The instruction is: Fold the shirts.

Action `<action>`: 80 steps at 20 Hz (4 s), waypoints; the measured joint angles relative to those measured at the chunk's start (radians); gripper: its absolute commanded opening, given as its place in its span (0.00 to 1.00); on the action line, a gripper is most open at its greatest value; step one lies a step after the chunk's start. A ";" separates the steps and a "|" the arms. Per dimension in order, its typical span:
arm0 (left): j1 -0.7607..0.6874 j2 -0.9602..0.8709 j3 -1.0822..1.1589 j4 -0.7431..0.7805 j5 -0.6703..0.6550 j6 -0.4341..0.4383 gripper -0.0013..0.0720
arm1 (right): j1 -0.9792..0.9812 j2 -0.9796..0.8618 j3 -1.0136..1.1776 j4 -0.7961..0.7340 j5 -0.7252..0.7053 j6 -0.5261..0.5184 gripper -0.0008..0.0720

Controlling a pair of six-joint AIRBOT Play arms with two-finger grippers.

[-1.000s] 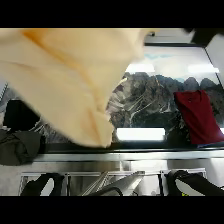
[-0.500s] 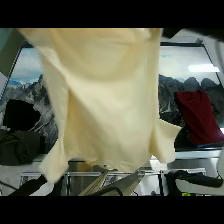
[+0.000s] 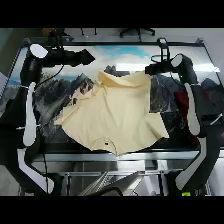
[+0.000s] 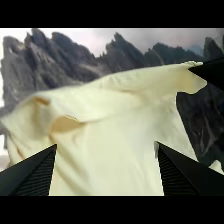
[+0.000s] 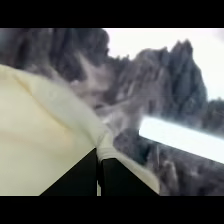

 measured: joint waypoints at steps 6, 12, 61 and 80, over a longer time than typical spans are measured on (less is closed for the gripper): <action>0.143 0.049 -0.122 0.022 -0.309 -0.127 0.93 | -0.070 -0.103 -0.001 -0.016 0.027 0.038 0.03; 0.184 0.303 -0.612 0.095 -0.457 -0.184 0.92 | -0.116 -0.118 -0.001 -0.021 0.049 0.042 0.03; 0.263 0.190 -0.447 0.194 -0.402 -0.176 0.91 | -0.104 0.436 -0.701 0.150 0.209 0.236 0.04; 0.070 0.613 -1.429 0.123 0.133 -0.173 0.09 | -0.127 0.424 -0.705 0.140 0.190 0.233 0.05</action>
